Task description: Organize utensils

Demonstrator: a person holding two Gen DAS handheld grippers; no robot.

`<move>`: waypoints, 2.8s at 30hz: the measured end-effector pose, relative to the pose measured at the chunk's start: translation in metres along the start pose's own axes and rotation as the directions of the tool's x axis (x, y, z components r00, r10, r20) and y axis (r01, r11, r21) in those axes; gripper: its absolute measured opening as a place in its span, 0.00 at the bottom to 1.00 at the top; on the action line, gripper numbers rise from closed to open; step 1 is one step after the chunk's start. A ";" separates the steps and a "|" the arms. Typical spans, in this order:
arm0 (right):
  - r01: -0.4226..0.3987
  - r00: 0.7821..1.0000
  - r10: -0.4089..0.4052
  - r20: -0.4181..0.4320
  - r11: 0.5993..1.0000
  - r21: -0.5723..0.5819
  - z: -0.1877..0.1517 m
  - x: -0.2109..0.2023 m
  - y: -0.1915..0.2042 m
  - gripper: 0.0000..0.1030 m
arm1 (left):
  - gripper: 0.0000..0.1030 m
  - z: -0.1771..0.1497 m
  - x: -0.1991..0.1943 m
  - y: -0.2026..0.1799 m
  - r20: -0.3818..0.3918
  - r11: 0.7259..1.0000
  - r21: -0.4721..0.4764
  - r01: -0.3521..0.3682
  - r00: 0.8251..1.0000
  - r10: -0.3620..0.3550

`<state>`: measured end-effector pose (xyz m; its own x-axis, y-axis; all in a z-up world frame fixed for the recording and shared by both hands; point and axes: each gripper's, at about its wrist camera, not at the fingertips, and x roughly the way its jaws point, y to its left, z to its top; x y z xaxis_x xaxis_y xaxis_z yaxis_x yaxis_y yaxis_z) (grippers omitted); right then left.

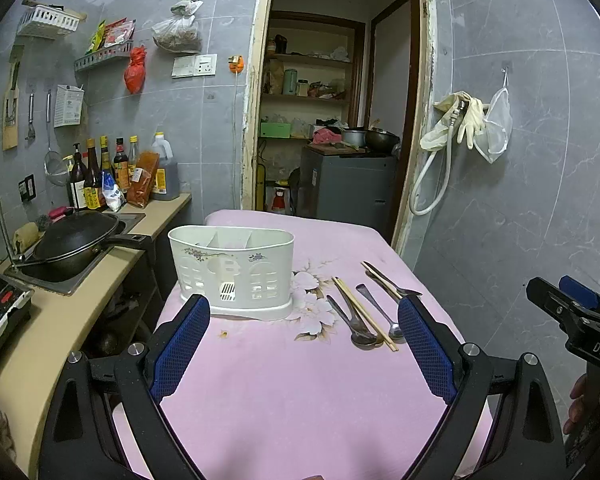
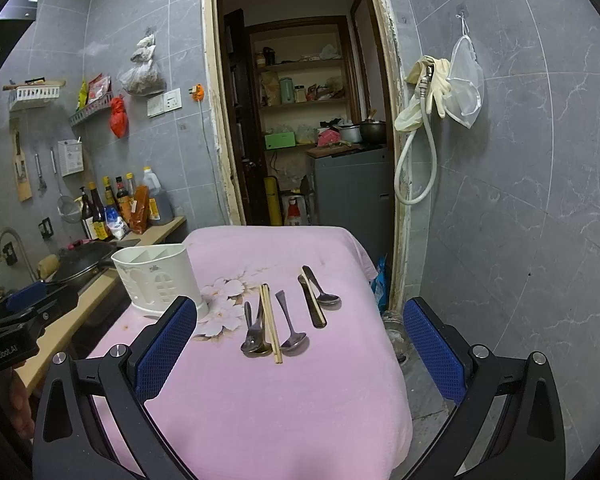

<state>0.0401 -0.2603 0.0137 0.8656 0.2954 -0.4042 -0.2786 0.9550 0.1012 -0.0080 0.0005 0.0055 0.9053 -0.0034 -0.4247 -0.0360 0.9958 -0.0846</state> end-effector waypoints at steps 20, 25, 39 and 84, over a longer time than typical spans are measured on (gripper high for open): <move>-0.001 1.000 0.001 0.000 1.000 0.003 -0.001 -0.002 0.003 1.00 | 0.89 -0.001 -0.003 0.002 0.002 1.000 -0.005 0.003 1.000 -0.003; -0.002 1.000 0.002 0.000 1.000 0.004 -0.001 0.000 0.002 1.00 | 0.89 -0.002 -0.003 0.002 0.001 1.000 -0.005 0.003 1.000 -0.003; -0.002 1.000 0.002 -0.002 1.000 0.006 -0.003 0.001 0.002 1.00 | 0.89 -0.002 -0.003 0.002 0.001 1.000 -0.006 0.002 1.000 -0.002; 0.021 1.000 -0.021 0.012 0.999 0.026 0.000 0.014 0.009 1.00 | 0.89 0.004 0.017 0.010 0.003 0.999 0.040 0.020 1.000 -0.020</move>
<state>0.0500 -0.2476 0.0086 0.8762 0.2753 -0.3956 -0.2497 0.9614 0.1159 0.0089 0.0108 0.0004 0.9071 -0.0235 -0.4203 -0.0007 0.9984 -0.0574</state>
